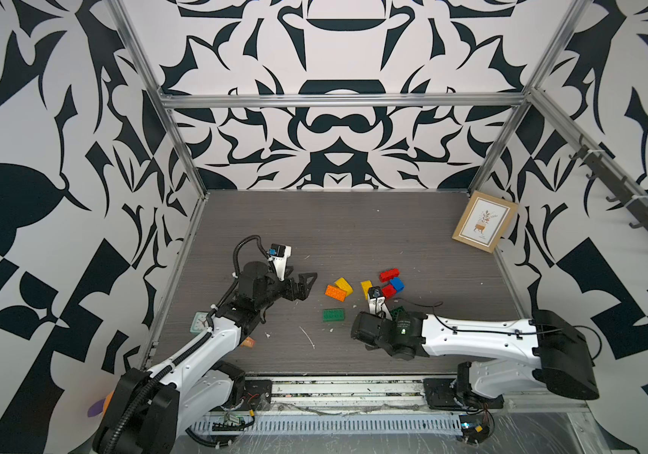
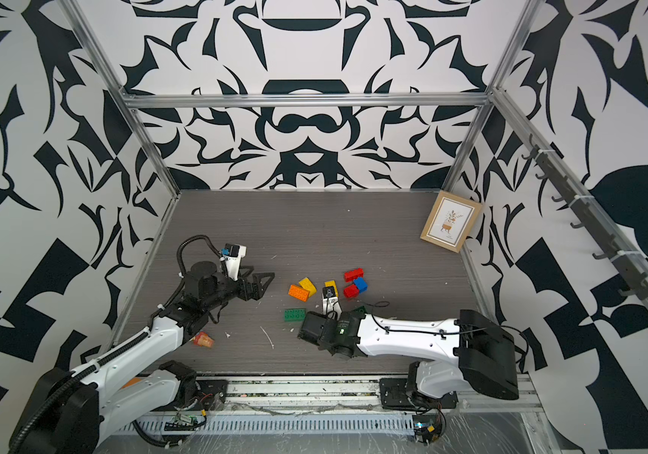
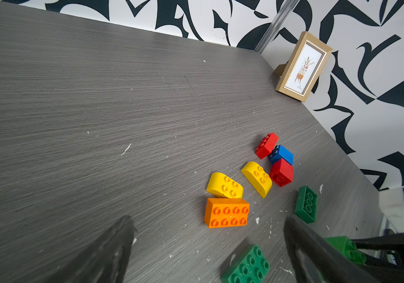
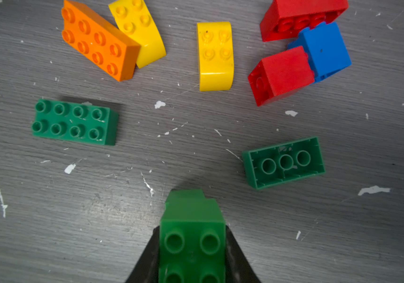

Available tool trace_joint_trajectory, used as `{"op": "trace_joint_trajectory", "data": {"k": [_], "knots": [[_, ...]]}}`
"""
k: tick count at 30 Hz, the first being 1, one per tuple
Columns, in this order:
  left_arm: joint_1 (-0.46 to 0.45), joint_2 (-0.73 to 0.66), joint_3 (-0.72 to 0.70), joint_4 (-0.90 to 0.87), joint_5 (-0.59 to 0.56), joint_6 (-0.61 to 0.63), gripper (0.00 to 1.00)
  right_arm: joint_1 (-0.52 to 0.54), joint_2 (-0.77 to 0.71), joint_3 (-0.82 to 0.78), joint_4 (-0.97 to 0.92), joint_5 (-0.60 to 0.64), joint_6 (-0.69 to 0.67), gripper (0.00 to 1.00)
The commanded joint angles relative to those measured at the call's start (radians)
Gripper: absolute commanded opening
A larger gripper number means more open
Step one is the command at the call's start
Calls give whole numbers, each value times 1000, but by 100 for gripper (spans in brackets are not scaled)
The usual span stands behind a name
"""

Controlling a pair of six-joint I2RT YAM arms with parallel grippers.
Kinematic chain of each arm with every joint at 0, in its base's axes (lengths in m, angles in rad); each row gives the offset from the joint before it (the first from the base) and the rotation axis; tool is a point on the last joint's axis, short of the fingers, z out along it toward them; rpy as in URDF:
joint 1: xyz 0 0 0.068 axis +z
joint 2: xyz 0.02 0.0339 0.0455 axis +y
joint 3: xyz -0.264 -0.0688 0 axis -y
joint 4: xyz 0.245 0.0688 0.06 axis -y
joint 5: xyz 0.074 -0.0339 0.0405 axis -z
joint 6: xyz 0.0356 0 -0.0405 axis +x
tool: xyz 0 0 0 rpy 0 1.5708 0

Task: Assemble an ice cream with lego
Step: Place the lego brick at the center of the board.

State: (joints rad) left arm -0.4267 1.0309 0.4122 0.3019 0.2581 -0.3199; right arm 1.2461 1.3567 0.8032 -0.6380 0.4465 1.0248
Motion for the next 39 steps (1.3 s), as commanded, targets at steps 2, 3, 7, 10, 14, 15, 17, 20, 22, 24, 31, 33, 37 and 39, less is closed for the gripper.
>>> {"op": "trace_joint_trajectory", "data": {"k": [2, 3, 7, 10, 14, 15, 17, 20, 22, 24, 31, 33, 37, 39], "knots": [[-3, -5, 6, -23, -17, 7, 99, 10, -4, -16, 12, 16, 24, 21], [-3, -7, 6, -23, -20, 8, 99, 12, -5, -18, 14, 17, 26, 21], [-2, -10, 4, -24, -26, 9, 99, 10, -12, -34, 34, 4, 32, 21], [-3, -9, 4, -24, -29, 10, 99, 13, -14, -50, 44, -10, 38, 21], [-2, -9, 5, -28, -35, 11, 99, 18, -13, -58, 16, -13, 56, 21], [-3, -10, 6, -28, -36, 12, 99, 19, -12, -59, 10, -11, 57, 22], [-3, -12, 5, -30, -37, 12, 99, 22, -8, -56, -3, -5, 59, 23], [-3, -14, 4, -32, -42, 14, 99, 24, 0, -46, -7, -1, 55, 25], [-2, -15, 4, -33, -43, 15, 99, 27, 7, -38, -11, 3, 52, 28], [-2, -17, 4, -34, -46, 15, 99, 29, 12, -32, -24, 8, 49, 29], [-3, -17, 4, -34, -50, 18, 99, 31, -8, -33, -30, 24, 42, 34], [-3, -19, 4, -36, -53, 18, 99, 32, -13, -35, -26, 27, 37, 39], [-3, -19, 2, -36, -55, 20, 99, 32, -10, -33, -19, 30, 30, 43], [-2, -20, 3, -36, -56, 21, 99, 32, -6, -27, -17, 31, 23, 47]]}}
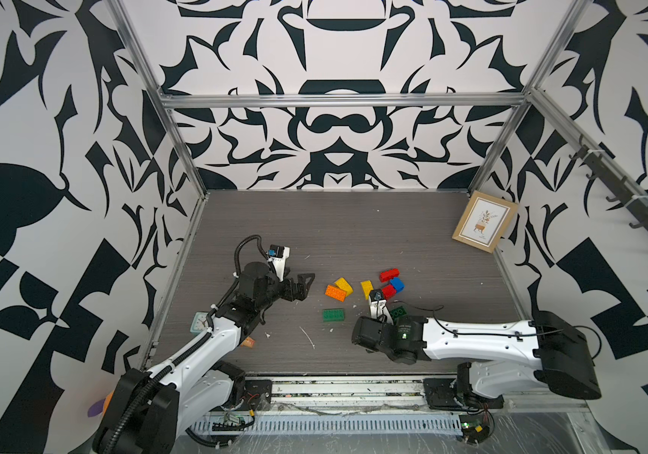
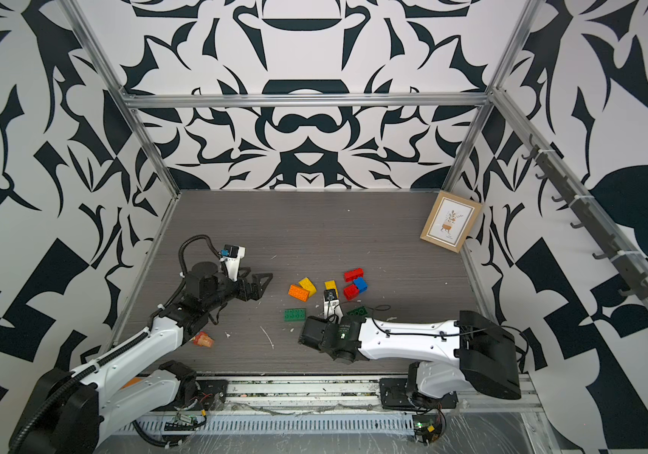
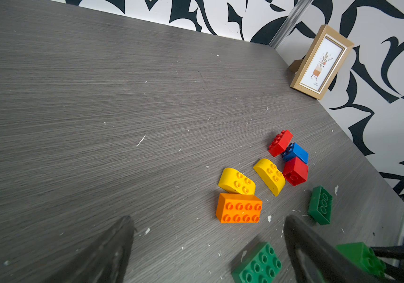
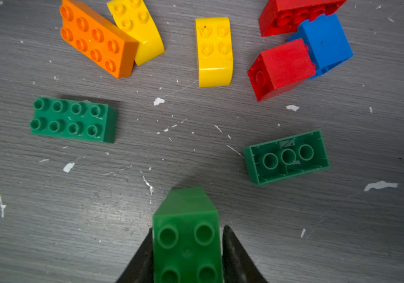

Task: Assemble an ice cream with lego
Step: Place the lego brick at the center of the board.

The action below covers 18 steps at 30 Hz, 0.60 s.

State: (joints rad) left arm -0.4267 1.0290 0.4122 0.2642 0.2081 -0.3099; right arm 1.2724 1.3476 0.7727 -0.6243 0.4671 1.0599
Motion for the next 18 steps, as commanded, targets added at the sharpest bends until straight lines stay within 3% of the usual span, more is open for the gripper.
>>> {"op": "trace_joint_trajectory", "data": {"k": [1, 6, 18], "knots": [[-2, -18, 4, 0, -8, 11, 99, 8, 4, 5, -30, 9, -15, 49], [-3, -18, 3, -1, -12, 13, 99, 8, -16, 0, -15, 12, -22, 57], [-3, -20, 5, -5, -16, 12, 99, 7, -79, 16, -5, 7, -58, 57]]}}
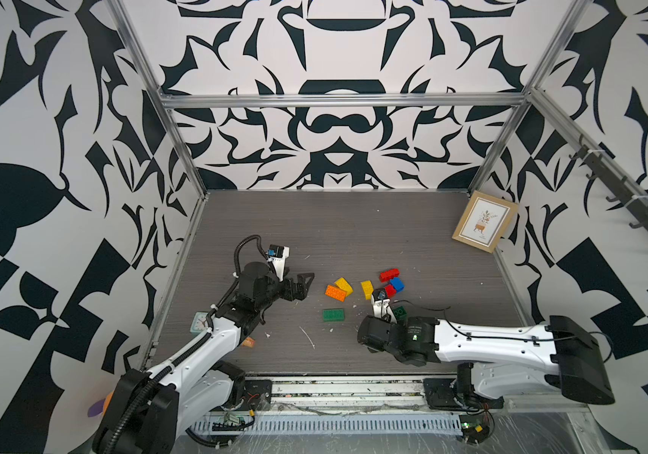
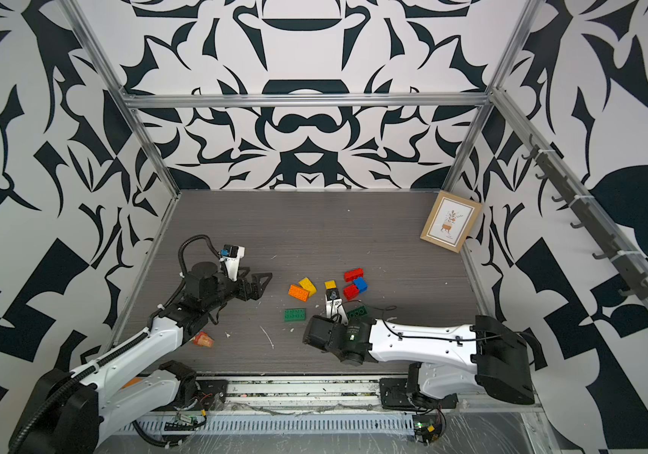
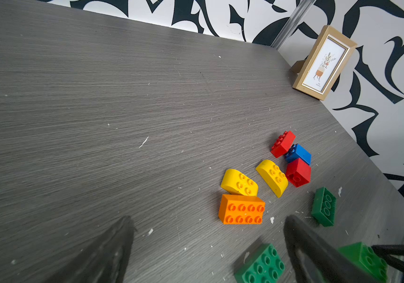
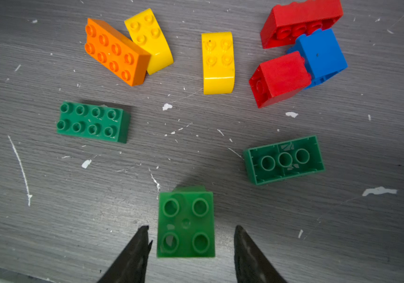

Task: Assemble an ice cream with lego
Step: Place the lego brick at the center of the board, then move the lego brick at the center of the board.

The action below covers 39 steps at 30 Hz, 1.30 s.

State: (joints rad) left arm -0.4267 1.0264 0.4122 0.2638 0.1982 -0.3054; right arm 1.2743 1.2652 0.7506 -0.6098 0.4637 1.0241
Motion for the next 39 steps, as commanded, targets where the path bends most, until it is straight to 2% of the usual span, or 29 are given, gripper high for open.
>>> {"op": "trace_joint_trajectory", "data": {"k": [1, 10, 15, 21, 39], "knots": [[-2, -17, 6, -4, -7, 8, 99, 5, 11, 48, -26, 6, -29, 57], [-3, -20, 6, -9, -12, 11, 99, 6, 53, 98, -89, 12, -7, 59], [-3, -20, 7, -14, -14, 12, 99, 6, 46, 92, -83, 13, -9, 56], [-2, -22, 8, -17, -15, 12, 99, 5, 57, 95, -82, 14, -10, 50], [-3, -28, 9, -25, -24, 12, 99, 3, 106, 85, -97, -36, -4, 20]]}}
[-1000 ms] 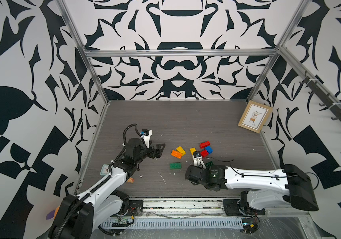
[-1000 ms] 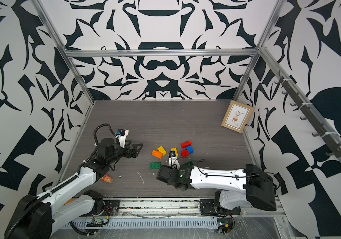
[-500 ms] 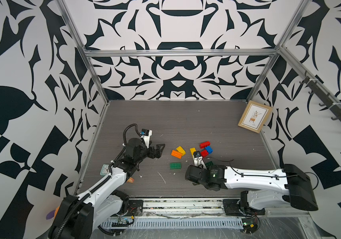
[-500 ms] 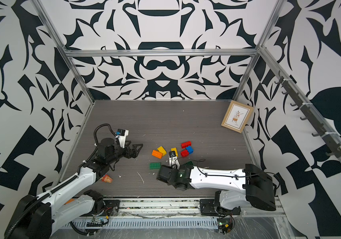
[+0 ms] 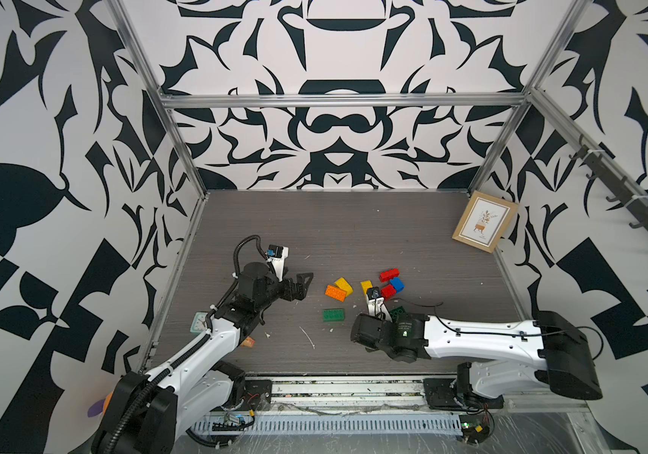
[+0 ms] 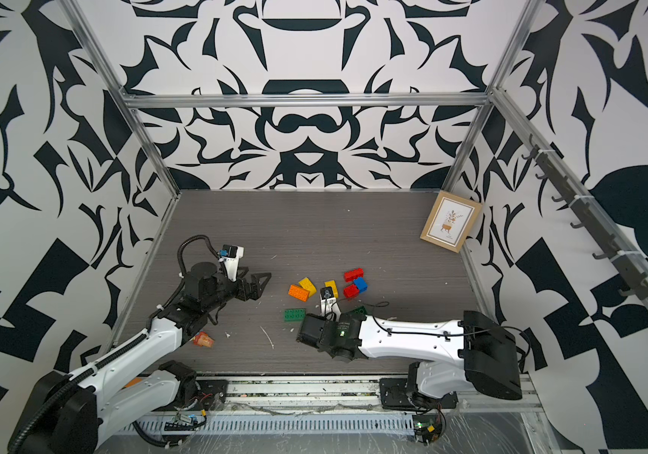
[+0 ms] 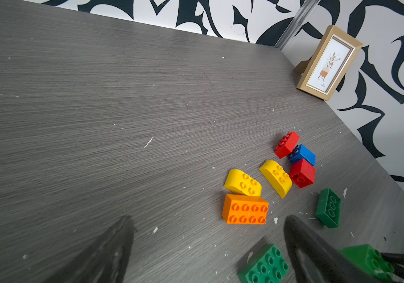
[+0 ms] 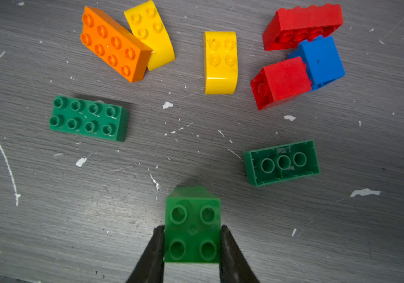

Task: Assemble an ice cream with lego
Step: Move the lego brick at the center of the board.

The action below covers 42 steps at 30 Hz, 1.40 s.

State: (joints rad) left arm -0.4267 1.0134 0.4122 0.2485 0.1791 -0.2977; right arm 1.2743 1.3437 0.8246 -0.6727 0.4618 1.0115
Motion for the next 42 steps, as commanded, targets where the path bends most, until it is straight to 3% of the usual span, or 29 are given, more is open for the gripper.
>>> {"op": "trace_joint_trajectory", "data": {"k": [1, 9, 13, 23, 33, 37, 42], "knots": [[-2, -15, 10, -11, -6, 5, 99, 3, 32, 7, -37, -44, 10, 19], [-1, -26, 8, -17, -14, 8, 99, 12, 22, -35, -102, -120, 64, 12], [-3, -28, 7, -16, -20, 9, 99, 39, -24, -75, -107, -95, 107, 12], [-2, -24, 6, -15, -23, 10, 99, 45, 57, -60, -79, -57, 101, 13], [-2, -24, 8, -18, -22, 9, 99, 45, 50, -101, -56, -136, 103, 10], [-2, -29, 6, -17, -24, 9, 99, 43, 89, -94, -36, -148, 73, 9], [-2, -41, 6, -23, -26, 7, 99, -3, 97, 9, -39, -75, -60, 7]]}}
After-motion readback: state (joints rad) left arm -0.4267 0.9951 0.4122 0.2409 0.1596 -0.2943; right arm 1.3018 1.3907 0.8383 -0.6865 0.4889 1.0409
